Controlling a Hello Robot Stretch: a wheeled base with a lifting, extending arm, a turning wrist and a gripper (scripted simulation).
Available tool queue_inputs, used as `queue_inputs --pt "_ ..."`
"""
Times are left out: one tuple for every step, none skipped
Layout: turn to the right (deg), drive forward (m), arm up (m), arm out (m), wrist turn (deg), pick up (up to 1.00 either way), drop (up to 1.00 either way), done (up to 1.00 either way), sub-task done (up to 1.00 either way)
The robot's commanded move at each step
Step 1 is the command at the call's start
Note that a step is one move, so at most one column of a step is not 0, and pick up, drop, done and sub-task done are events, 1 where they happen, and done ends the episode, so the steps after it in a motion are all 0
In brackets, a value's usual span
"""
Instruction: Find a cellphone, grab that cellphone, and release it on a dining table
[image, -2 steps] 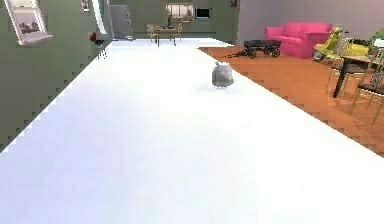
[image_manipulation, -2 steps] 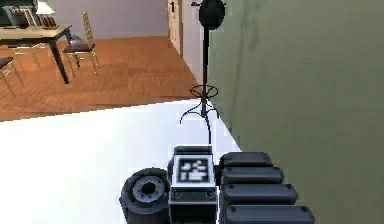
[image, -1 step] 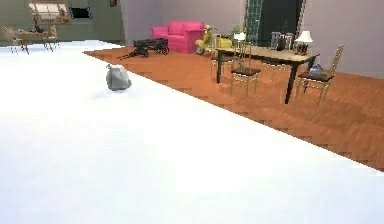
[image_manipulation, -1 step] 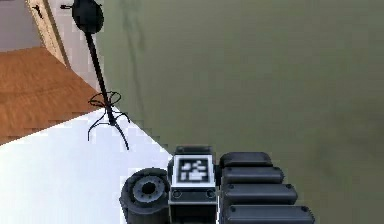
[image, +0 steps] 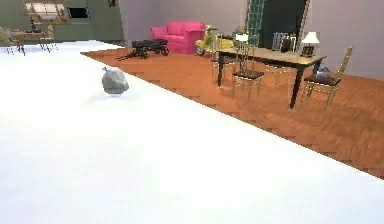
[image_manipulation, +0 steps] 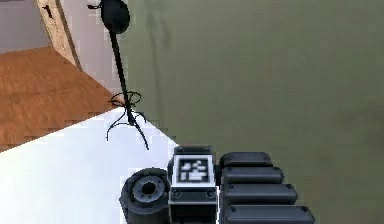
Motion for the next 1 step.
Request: queue_inputs --pt "0.0 1.00 0.00 0.00 0.0 0.00 0.00 0.00 0.00"
